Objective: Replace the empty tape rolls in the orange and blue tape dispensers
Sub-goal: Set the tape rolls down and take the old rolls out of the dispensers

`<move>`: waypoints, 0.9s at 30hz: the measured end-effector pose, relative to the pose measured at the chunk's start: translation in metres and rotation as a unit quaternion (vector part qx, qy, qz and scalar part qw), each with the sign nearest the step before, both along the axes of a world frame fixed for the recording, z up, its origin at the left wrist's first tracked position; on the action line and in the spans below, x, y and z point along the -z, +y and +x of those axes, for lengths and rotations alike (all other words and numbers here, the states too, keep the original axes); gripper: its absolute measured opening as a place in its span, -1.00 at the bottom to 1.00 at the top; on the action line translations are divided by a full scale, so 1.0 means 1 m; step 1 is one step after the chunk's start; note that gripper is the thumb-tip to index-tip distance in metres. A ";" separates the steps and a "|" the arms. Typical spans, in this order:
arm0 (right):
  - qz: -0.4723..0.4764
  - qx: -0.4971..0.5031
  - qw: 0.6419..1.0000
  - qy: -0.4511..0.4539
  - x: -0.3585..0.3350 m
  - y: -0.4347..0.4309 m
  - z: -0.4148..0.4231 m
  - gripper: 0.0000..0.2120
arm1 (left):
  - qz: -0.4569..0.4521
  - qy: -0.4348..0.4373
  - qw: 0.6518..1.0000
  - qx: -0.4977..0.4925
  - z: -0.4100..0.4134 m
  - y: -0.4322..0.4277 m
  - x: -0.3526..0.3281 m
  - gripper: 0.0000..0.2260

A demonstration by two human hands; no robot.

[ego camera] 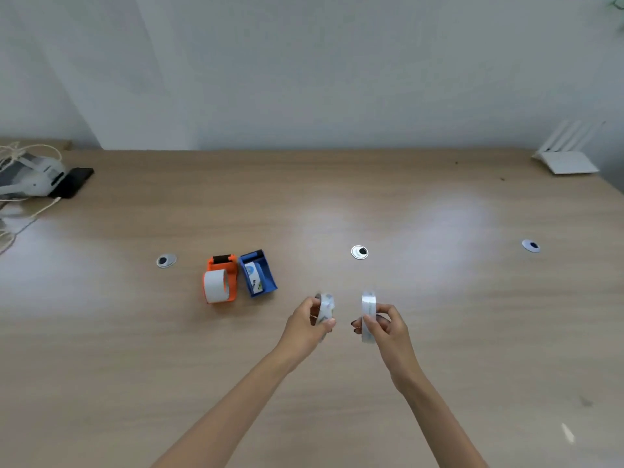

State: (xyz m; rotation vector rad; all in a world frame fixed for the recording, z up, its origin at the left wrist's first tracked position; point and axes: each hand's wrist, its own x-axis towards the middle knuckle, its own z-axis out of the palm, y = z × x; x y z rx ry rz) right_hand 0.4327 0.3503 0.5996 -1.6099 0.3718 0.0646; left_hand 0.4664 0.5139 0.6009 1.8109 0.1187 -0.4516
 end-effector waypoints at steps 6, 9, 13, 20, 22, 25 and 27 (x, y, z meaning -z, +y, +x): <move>-0.113 0.008 0.994 -0.007 0.020 0.026 0.039 -0.92 | 0.118 -0.084 0.987 0.071 0.054 0.017 0.010 -0.82; -0.201 -0.021 0.979 -0.015 0.034 0.028 0.073 -0.87 | 0.215 -0.131 0.961 0.117 0.085 0.016 0.025 -0.77; -0.335 -0.069 0.940 -0.012 0.074 0.022 0.126 -0.87 | 0.292 -0.125 0.935 0.156 0.129 0.016 0.064 -0.81; -0.481 -0.144 0.865 0.008 0.146 0.006 0.180 -0.88 | 0.401 -0.148 0.870 0.247 0.173 0.009 0.132 -0.75; -0.504 -0.158 0.849 0.010 0.159 0.004 0.182 -0.88 | 0.430 -0.155 0.848 0.269 0.175 0.008 0.142 -0.70; -0.539 -0.173 0.825 0.002 0.176 0.002 0.180 -0.74 | 0.448 -0.155 0.829 0.298 0.177 0.009 0.153 -0.66; -0.556 -0.192 0.809 0.003 0.180 0.002 0.179 -0.65 | 0.452 -0.149 0.824 0.309 0.178 0.009 0.156 -0.64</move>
